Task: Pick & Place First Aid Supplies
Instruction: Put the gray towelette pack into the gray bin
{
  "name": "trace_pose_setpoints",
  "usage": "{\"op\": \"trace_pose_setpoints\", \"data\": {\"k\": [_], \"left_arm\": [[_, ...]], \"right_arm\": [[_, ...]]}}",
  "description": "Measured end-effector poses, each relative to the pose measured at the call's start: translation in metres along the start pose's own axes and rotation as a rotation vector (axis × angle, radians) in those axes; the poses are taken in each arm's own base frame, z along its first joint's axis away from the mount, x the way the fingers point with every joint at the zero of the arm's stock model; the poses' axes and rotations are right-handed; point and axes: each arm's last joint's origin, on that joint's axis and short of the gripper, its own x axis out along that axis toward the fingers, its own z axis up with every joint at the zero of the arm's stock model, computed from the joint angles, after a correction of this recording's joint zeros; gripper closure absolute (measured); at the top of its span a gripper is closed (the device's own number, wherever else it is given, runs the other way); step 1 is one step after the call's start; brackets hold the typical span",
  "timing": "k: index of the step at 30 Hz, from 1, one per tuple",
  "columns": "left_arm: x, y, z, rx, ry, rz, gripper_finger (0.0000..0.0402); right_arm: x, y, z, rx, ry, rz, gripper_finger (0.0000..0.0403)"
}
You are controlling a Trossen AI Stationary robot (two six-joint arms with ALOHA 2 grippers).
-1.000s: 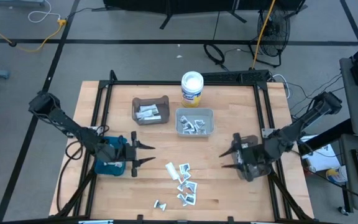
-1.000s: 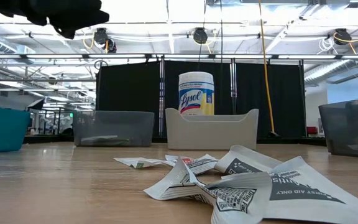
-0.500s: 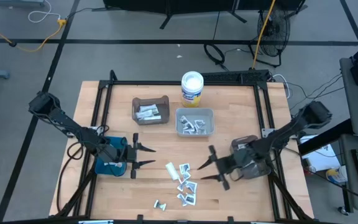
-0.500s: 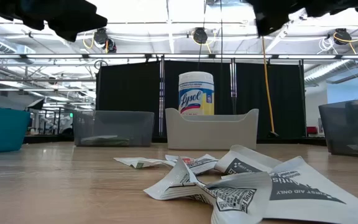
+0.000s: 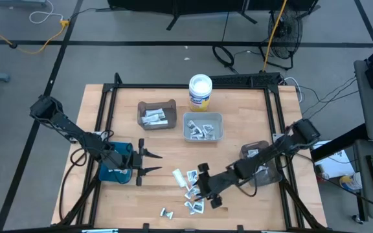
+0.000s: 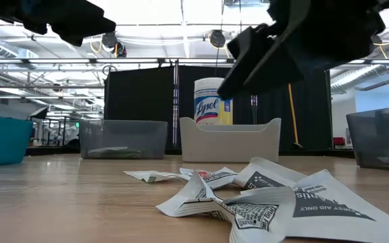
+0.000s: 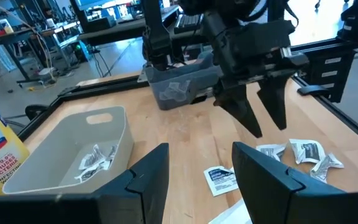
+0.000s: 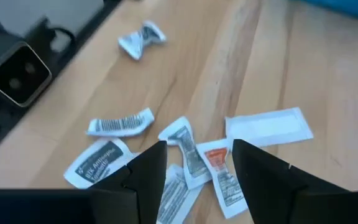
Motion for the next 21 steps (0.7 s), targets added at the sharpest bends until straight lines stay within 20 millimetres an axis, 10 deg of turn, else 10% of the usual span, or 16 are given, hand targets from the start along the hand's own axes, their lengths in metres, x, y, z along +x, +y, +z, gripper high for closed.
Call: {"op": "trace_pose_setpoints", "data": {"k": [21], "left_arm": [[0.000, 0.000, -0.001, -0.040, 0.006, -0.002, 0.0220]], "right_arm": [[0.014, 0.007, 0.001, 0.338, 0.152, 0.048, 0.0215]]}}
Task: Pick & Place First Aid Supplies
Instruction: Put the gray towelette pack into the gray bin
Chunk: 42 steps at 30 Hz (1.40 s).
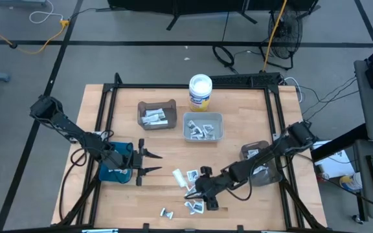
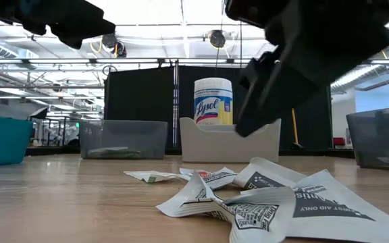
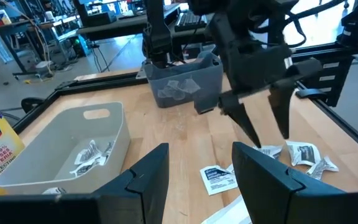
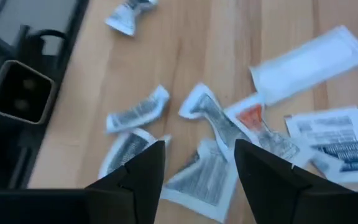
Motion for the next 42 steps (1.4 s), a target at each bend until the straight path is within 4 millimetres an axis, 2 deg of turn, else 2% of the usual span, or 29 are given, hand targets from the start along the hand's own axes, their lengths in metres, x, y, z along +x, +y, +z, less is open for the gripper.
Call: {"op": "trace_pose_setpoints", "data": {"k": [5, 10, 16, 22, 30, 42], "left_arm": [[0.000, 0.000, 0.000, -0.002, -0.001, 0.000, 0.0220], [0.000, 0.000, 0.000, -0.015, -0.002, -0.002, 0.0220], [0.000, 0.000, 0.000, -0.031, -0.001, -0.003, 0.0220], [0.000, -0.001, 0.000, -0.056, 0.001, -0.004, 0.0220], [-0.001, -0.001, -0.001, -0.080, 0.007, -0.008, 0.0220], [-0.003, -0.006, -0.001, -0.088, 0.010, -0.031, 0.0220]], "right_arm": [[0.015, -0.002, -0.012, 0.052, 0.071, 0.023, 0.0218], [0.017, -0.001, -0.012, 0.062, 0.053, 0.010, 0.0218], [0.025, 0.002, -0.020, 0.050, 0.071, -0.025, 0.0220], [0.033, 0.005, -0.026, 0.039, 0.074, -0.033, 0.0236], [0.033, 0.004, -0.028, 0.033, 0.076, -0.073, 0.0277], [0.027, 0.005, -0.029, 0.000, 0.088, -0.099, 0.0366]]}}
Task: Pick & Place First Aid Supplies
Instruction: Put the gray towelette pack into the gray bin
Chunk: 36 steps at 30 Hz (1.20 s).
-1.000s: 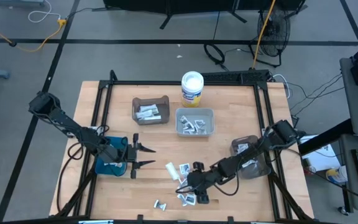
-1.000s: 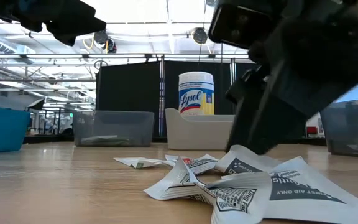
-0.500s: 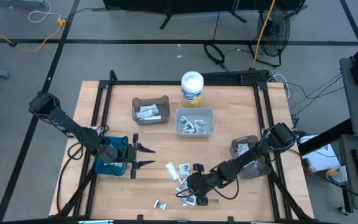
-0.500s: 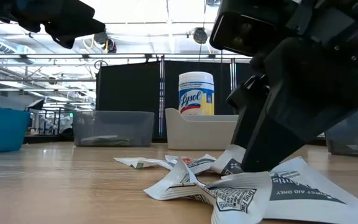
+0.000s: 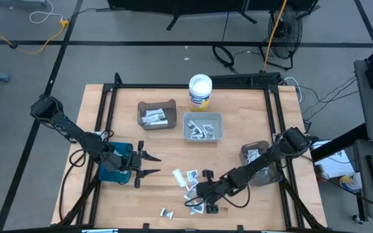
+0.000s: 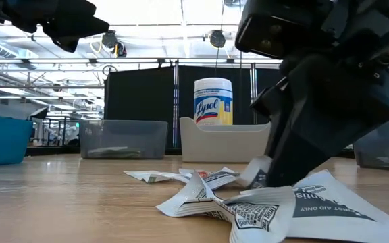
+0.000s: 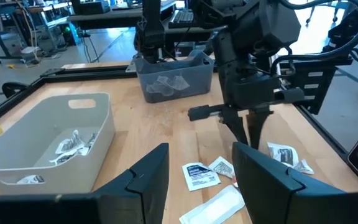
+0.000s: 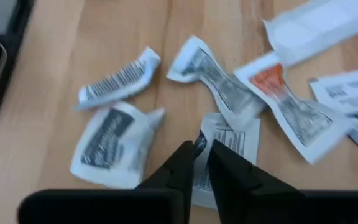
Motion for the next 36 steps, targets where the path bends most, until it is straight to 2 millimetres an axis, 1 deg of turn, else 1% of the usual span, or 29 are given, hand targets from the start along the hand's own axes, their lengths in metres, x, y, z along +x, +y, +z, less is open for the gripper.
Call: {"op": "trace_pose_setpoints", "data": {"k": [4, 6, 15, 20, 24, 27, 30, 33, 36], "left_arm": [[0.000, 0.000, 0.000, -0.004, 0.000, 0.001, 0.0220], [0.000, 0.000, 0.000, -0.007, 0.001, 0.001, 0.0220], [0.000, 0.000, 0.000, -0.006, 0.001, 0.002, 0.0220], [0.000, 0.000, 0.000, -0.006, 0.001, 0.002, 0.0220], [0.000, 0.000, 0.000, -0.006, 0.001, 0.002, 0.0220], [0.000, 0.000, 0.000, -0.006, 0.001, 0.002, 0.0220], [0.000, 0.000, 0.000, -0.008, 0.000, 0.002, 0.0220], [0.000, 0.000, 0.000, -0.010, 0.000, 0.002, 0.0220], [0.000, 0.000, 0.000, -0.011, -0.001, 0.002, 0.0220]], "right_arm": [[-0.008, -0.001, 0.001, -0.006, 0.018, -0.013, 0.0393], [-0.012, -0.001, 0.002, -0.009, 0.016, -0.016, 0.0399], [-0.034, 0.000, 0.010, -0.035, -0.029, -0.048, 0.0401], [-0.057, -0.004, 0.018, -0.076, -0.063, -0.115, 0.0400], [-0.081, -0.018, 0.025, -0.121, -0.079, -0.240, 0.0401], [-0.099, -0.034, 0.032, -0.136, -0.101, -0.337, 0.0401], [-0.114, -0.052, 0.042, -0.129, -0.126, -0.398, 0.0402], [-0.125, -0.072, 0.050, -0.118, -0.140, -0.436, 0.0402], [-0.130, -0.093, 0.057, -0.101, -0.139, -0.477, 0.0402]]}}
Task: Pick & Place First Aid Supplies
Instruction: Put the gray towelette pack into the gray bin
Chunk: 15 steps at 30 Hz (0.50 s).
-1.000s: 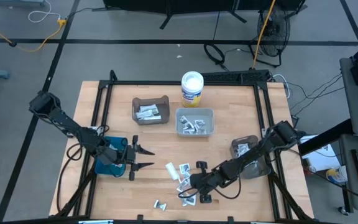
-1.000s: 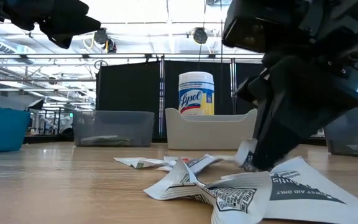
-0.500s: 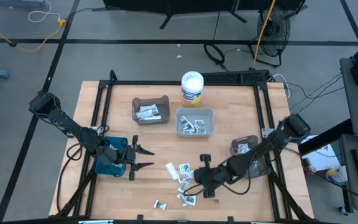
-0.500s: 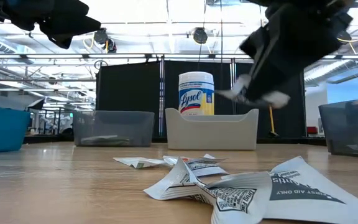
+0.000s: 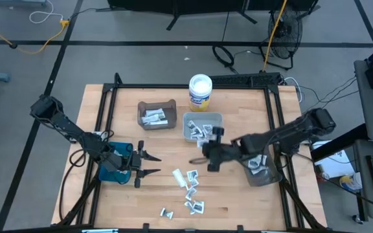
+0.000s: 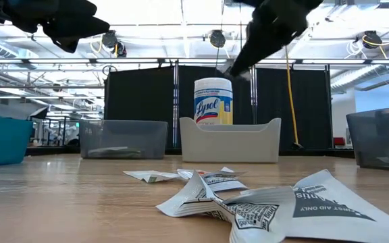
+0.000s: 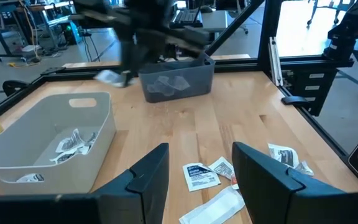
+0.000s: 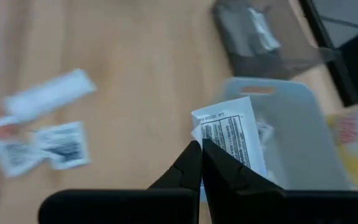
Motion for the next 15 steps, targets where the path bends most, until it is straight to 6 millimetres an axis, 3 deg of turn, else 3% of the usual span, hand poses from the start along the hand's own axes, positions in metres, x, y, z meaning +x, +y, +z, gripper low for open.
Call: {"op": "trace_pose_setpoints", "data": {"k": [10, 15], "left_arm": [[0.000, 0.000, 0.000, 0.000, 0.001, 0.000, 0.0220], [0.000, 0.000, 0.000, 0.000, 0.002, 0.000, 0.0220]], "right_arm": [[0.028, -0.065, 0.000, 0.099, 0.067, -0.094, 0.0402], [0.048, -0.083, -0.016, 0.181, 0.041, -0.053, 0.0401]]}}
